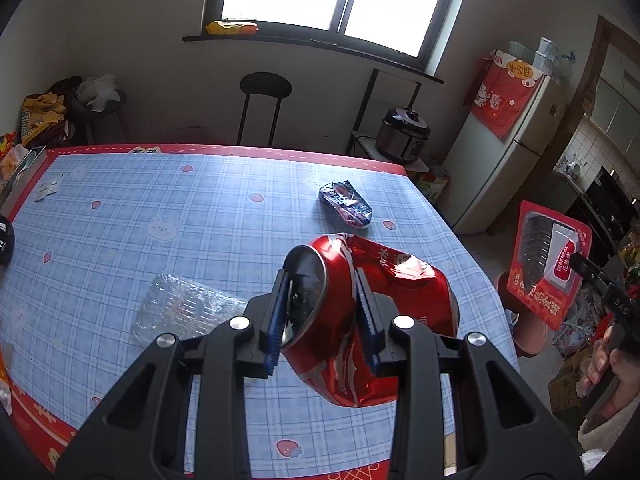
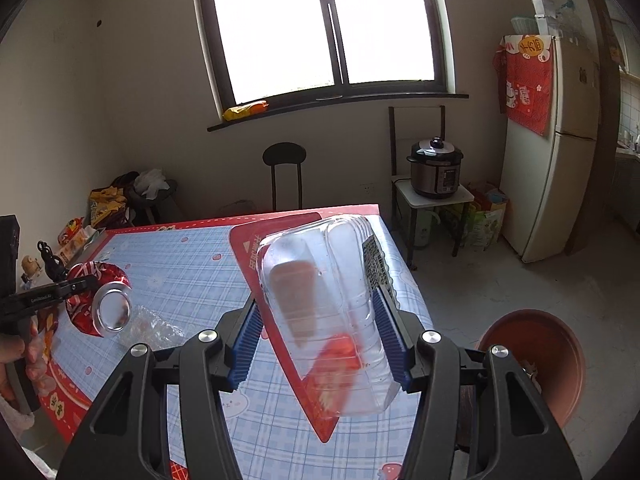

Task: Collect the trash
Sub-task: 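Carry the red can and the plastic package in both tools over the bucket, then open the right tool to drop the plastic package into the bucket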

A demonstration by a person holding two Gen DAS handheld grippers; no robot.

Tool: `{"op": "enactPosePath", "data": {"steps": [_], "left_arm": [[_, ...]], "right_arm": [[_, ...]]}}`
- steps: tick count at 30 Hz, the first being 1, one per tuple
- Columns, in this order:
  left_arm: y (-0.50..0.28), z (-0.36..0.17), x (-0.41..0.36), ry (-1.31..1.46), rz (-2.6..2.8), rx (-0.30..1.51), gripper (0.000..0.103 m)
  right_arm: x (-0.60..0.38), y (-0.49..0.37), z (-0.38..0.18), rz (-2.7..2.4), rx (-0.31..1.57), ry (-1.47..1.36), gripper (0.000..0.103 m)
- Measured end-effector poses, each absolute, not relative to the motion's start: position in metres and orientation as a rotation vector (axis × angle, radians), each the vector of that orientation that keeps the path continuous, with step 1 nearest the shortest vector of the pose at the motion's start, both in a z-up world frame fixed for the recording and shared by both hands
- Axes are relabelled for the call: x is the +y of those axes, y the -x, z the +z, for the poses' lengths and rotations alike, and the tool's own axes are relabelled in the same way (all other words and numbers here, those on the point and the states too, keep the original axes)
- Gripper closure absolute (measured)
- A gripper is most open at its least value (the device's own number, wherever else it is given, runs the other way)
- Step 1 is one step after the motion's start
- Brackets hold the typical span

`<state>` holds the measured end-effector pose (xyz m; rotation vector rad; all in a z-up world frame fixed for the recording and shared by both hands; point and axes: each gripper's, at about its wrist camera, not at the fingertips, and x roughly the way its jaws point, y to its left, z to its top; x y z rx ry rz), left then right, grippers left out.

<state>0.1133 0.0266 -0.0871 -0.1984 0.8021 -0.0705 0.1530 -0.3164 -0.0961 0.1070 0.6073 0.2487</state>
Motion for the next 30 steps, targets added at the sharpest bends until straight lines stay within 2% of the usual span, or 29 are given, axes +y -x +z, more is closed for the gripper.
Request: {"op": "enactPosePath", "data": {"steps": [10, 17, 30], "left_arm": [[-0.120, -0.078, -0.072, 0.140, -0.246, 0.805, 0.069], [-0.125, -0.077, -0.119, 0.151, -0.307, 0.802, 0.069], [-0.116, -0.083, -0.113, 0.167, -0.204, 0.828, 0.069]], "right_arm": [[-0.456, -0.105, -0.113, -0.012, 0.610, -0.221, 0.049], [-0.543, -0.105, -0.131, -0.138, 0.650, -0.259, 0.049], [-0.565, -0.178, -0.177, -0.126, 0.766, -0.128, 0.049]]}}
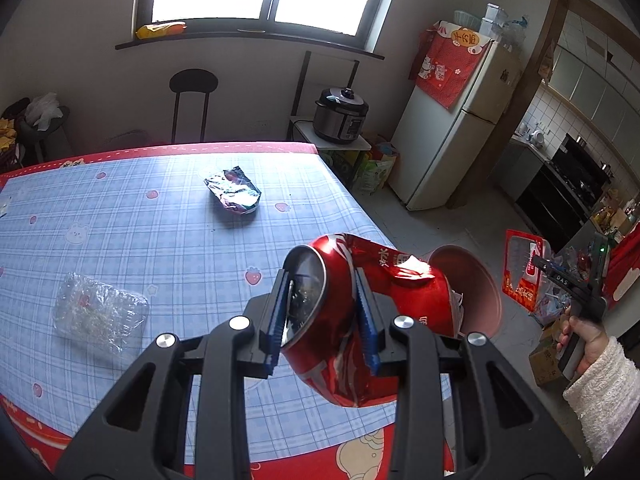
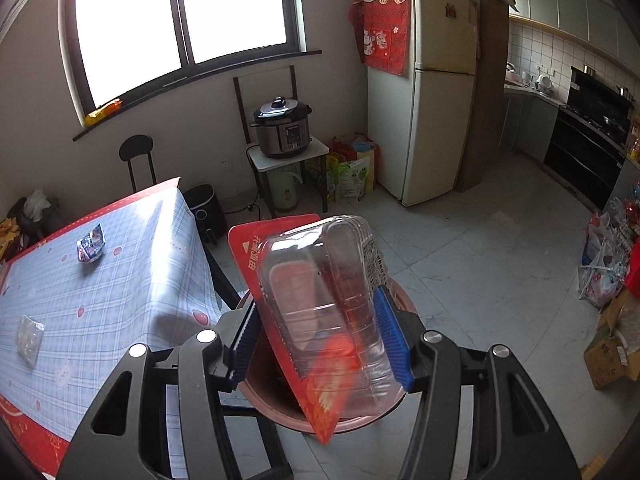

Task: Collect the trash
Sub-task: 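Open the right tool to drop the plastic package into the bucket, then open the left tool to drop the red can into the bucket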

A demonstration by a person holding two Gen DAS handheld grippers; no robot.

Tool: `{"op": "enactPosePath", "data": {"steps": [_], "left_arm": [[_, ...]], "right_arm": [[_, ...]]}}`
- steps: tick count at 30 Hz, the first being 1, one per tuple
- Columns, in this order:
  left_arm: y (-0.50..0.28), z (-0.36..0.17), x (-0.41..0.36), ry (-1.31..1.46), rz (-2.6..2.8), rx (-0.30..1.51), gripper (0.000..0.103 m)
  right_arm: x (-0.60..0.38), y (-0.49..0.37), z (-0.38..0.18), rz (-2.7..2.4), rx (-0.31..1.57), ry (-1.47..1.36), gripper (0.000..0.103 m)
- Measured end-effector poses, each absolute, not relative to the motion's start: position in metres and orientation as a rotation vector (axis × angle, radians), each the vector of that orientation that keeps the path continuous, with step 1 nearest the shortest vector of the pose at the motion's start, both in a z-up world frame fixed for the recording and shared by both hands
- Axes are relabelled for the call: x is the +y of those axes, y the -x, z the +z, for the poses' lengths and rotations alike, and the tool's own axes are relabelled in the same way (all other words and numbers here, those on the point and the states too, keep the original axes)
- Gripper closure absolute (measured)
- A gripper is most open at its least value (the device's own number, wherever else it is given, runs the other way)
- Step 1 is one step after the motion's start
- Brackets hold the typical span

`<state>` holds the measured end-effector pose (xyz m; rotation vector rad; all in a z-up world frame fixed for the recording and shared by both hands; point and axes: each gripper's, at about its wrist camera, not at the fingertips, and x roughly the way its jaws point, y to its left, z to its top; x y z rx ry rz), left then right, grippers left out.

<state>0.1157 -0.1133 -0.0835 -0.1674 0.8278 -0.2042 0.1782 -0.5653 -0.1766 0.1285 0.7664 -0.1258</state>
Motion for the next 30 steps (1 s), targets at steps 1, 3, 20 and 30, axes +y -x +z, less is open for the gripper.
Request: {"op": "enactPosePath", "data": {"steps": [1, 3, 20, 30], "left_arm": [[-0.115, -0.083, -0.110, 0.169, -0.192, 0.828, 0.069], [-0.112, -0.083, -0.105, 0.174, -0.171, 0.831, 0.069], [-0.123, -0.078, -0.109, 0.154, -0.199, 0.835, 0.069], [-0.153, -0.073, -0.179, 0.073, -0.378, 0.831, 0.069]], "right_arm": [[-0.564, -0.185, -0.179, -0.126, 0.774, -0.123, 0.048], [-0.565, -0.198, -0.184, -0.133, 0.788, -0.114, 0.047], [-0.559, -0.173, -0.132, -0.208, 0.662, -0.128, 0.006], [-0.567, -0.108, -0.107, -0.298, 0.607, -0.193, 0.006]]}}
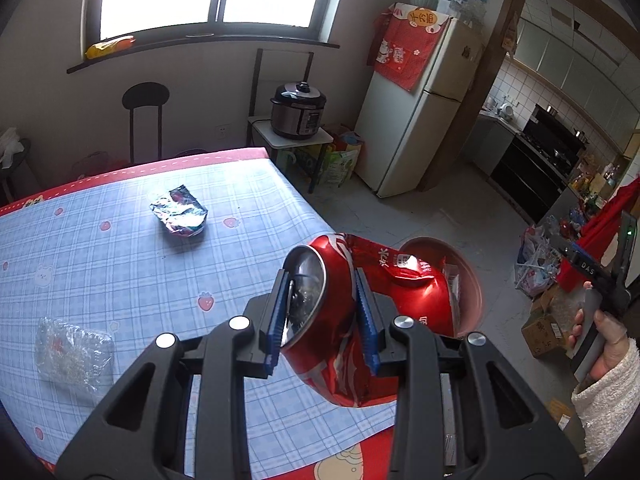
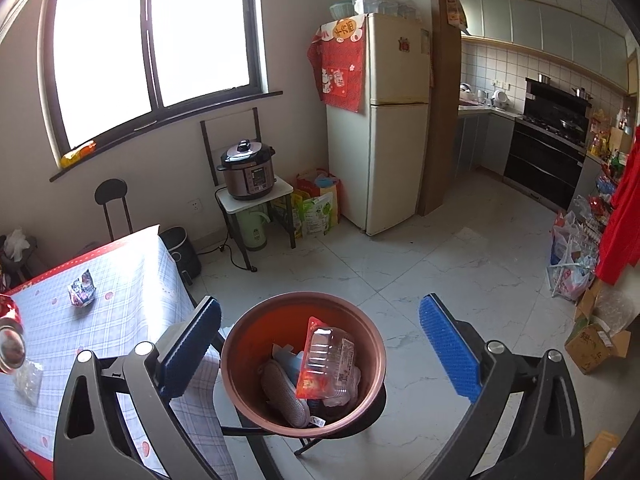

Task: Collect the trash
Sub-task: 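Open the left tool to drop the red can into the bucket, then move both open tools back toward the table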

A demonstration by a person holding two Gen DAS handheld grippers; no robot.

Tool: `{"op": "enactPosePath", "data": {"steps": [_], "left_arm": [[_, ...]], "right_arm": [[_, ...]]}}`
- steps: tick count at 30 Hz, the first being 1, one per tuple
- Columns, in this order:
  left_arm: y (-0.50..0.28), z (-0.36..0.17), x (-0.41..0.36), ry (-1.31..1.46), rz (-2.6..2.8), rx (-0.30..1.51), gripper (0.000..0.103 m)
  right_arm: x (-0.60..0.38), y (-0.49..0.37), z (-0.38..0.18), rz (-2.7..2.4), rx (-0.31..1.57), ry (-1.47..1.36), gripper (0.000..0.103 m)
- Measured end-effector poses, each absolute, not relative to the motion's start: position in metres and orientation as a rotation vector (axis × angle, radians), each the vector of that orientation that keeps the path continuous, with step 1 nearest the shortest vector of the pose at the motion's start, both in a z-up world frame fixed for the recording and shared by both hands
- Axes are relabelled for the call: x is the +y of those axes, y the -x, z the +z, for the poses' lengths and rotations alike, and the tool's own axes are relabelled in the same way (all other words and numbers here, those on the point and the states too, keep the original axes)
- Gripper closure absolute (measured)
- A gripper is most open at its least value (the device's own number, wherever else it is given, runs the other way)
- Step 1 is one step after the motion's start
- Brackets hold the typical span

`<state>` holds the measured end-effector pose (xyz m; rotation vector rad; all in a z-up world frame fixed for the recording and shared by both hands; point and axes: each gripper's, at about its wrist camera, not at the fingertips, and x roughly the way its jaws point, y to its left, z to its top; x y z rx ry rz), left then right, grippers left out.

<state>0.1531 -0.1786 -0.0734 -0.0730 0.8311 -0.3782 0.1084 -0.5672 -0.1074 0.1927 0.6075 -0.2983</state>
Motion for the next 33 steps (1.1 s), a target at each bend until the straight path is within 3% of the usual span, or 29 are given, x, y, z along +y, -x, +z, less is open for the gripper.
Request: {"op": "enactPosePath", "data": {"steps": [21, 22, 23, 25, 33], "left_arm": [[-0.240, -0.099, -0.441, -0.070, -0.671, 0.782, 0.067], [-0.242, -0.099, -0.448, -0.074, -0.673, 0.777, 0.053], [-0.243, -0.099, -0.452, -0.070, -0.679, 0.771, 0.028], [-0.243, -0.096, -0.454, -0.049, -0.697, 0.744, 0.006], [-0.245, -0.091, -0.409, -0.086, -0.606, 0.753, 0.006]], "right_arm": [[-0.663, -0.006, -0.101, -0.552, 0.639, -0.236, 0.006], [-0.666, -0.003, -0.101, -0.559, 0.637, -0.239, 0.006], [-0.668, -0.001, -0.101, -0.565, 0.636, -0.243, 0.006], [-0.671, 0.002, -0.102, -0.574, 0.633, -0.254, 0.006], [-0.660, -0.007, -0.107, -0.539, 0.626, -0.287, 0.006]]}}
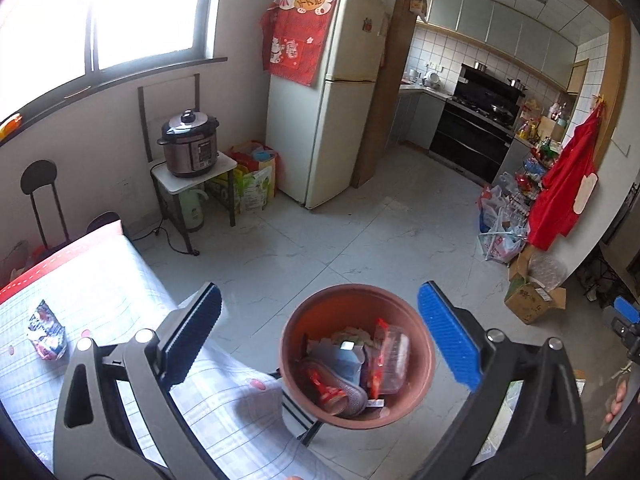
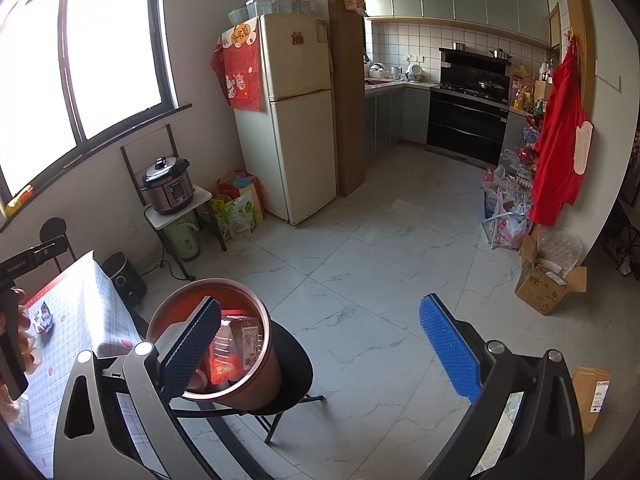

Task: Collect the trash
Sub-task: 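Move both open tools back toward the table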

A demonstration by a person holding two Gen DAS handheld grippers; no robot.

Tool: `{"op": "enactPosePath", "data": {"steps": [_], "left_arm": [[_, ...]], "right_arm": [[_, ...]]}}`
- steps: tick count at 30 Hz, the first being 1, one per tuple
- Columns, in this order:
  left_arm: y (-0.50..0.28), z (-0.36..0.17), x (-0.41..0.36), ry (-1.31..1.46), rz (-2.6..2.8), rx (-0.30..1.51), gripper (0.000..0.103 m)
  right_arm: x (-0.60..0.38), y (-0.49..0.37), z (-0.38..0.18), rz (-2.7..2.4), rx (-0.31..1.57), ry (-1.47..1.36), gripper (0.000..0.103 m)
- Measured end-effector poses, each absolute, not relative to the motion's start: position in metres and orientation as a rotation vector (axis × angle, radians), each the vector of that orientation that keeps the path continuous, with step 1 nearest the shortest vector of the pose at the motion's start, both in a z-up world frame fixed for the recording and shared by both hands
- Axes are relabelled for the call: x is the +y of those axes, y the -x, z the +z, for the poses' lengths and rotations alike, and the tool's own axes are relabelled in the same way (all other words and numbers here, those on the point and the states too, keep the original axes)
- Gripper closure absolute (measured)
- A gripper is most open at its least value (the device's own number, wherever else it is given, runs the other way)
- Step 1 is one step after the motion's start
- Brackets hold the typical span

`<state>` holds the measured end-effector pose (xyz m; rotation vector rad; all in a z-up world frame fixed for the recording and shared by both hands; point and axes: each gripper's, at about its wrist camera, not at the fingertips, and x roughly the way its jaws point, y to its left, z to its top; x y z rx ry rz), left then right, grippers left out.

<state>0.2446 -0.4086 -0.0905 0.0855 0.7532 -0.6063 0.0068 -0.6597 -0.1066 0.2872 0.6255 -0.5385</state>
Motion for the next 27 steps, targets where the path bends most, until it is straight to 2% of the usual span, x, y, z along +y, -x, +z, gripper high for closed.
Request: {"op": "enactPosePath", "data": {"steps": [5, 11, 21, 27], "left_arm": [[-0.239, -0.089, -0.335, -0.070, -0.497, 0.741, 0.006], [-0.214, -0.101, -0.209, -0.025, -0.312, 0.762, 0.006], [-0.115, -0.161, 0.048, 0.231, 0.139, 0.893, 0.006], [-0.064, -0.196, 0.148, 0.352, 0.295, 0.953, 0.006]], "right_arm": [[-0.633, -0.032, -0.107, -0.448, 0.620, -0.305, 0.006], [-0.568, -0.081, -0.116, -0.255, 0.642, -0.280, 0.006], [-0.402, -0.168, -0.146, 0.102, 0.796, -0.197, 0.006], [-0.294, -0.199, -0.169, 0.230, 0.900, -0.069, 0.006]]}}
